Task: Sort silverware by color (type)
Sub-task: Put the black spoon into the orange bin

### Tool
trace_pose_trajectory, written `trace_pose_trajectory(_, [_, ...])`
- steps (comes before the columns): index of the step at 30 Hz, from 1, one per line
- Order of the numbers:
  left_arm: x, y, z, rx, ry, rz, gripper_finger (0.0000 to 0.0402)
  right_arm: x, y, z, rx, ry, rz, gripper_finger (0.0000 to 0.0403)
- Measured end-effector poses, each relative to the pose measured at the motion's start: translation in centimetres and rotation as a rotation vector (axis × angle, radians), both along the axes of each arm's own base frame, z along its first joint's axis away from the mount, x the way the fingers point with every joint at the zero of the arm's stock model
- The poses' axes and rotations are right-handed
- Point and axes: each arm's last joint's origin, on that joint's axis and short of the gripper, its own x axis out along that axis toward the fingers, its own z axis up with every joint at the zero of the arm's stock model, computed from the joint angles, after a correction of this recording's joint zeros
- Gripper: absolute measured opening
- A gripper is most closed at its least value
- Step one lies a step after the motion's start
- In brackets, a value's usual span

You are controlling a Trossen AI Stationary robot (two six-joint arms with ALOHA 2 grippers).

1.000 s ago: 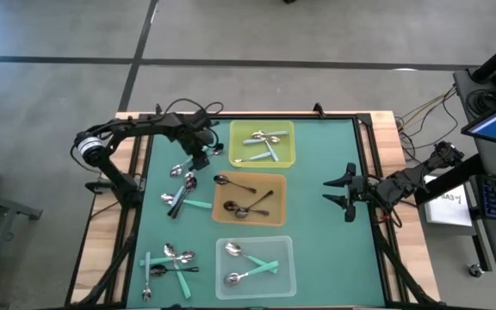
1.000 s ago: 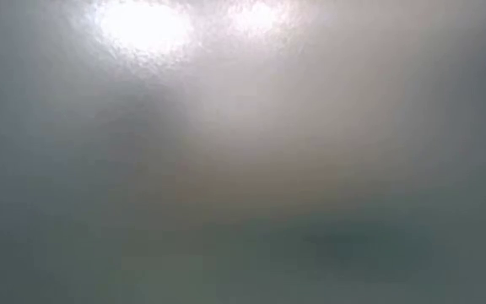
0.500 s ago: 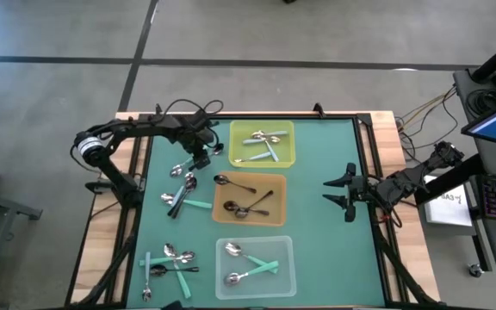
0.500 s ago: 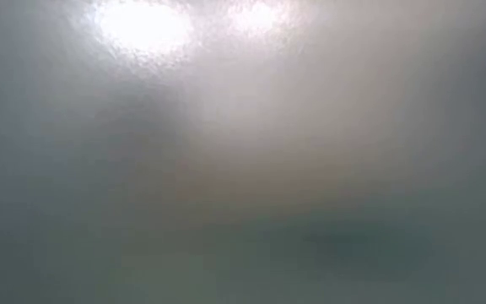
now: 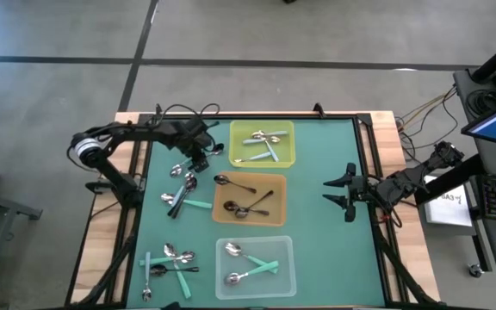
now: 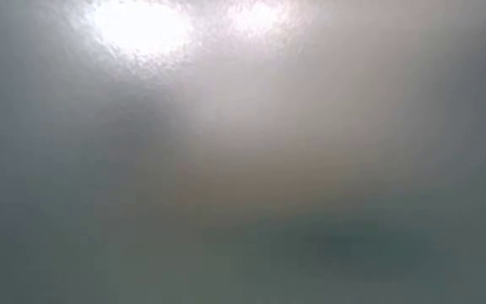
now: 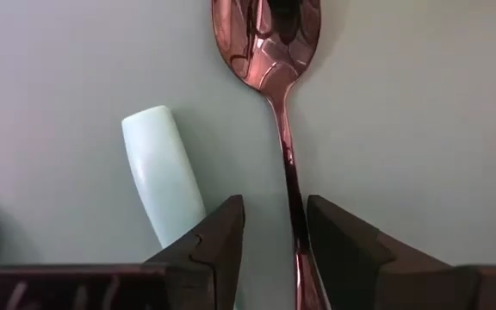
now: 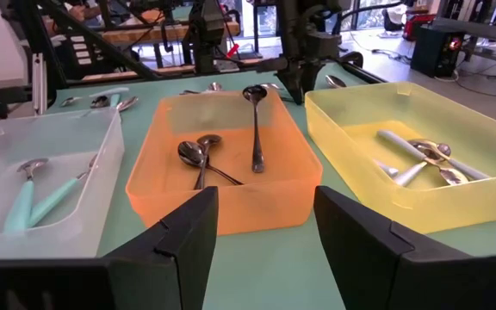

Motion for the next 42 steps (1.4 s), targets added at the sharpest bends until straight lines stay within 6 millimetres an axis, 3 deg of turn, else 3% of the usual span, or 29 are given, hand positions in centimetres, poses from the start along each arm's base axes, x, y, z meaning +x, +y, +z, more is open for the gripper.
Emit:
trace_pose_trajectory(3, [-0.1,0.0,-0.2,0.012,0.005,0.002,0.0102,0.0,0.0,0.0,0.000,0.000,0.000,0.0185])
trace_pose_trajectory(9, [0.1,0.2,-0.1,0.011,-0.004,0.048,0.0010,0.0,0.0,0.0,0.000,0.000,0.000,0.0185])
trace_pose_trajectory(14, [0.6,0.5,1.1,0.004,-0.011,0.063,0.0003,0.0,0.0,0.0,0.000,0.000,0.000,0.0185])
trace_pose_trajectory(19, [1.5,1.1,3.9,0.019,-0.110,0.034,0.0001,0.0,0.0,0.0,0.000,0.000,0.000,0.0185])
trace_pose_trajectory(26, [3.1,0.4,6.5,0.002,-0.219,-0.016,0.0001,0.0,0.0,0.0,0.000,0.000,0.000,0.0185])
trace_pose_trajectory(33, [4.5,-3.4,8.9,-0.037,-0.208,-0.135,0.0000,0.0,0.0,0.0,0.000,0.000,0.000,0.0185])
trace_pose_trajectory(38, [6.6,-8.5,10.7,-0.074,-0.275,-0.273,0.0000,0.0,0.0,0.0,0.000,0.000,0.000,0.0185])
trace_pose_trajectory(42, [8.4,-12.5,10.4,-0.102,-0.277,-0.343,0.0000,0.0,0.0,0.0,0.000,0.000,0.000,0.0185])
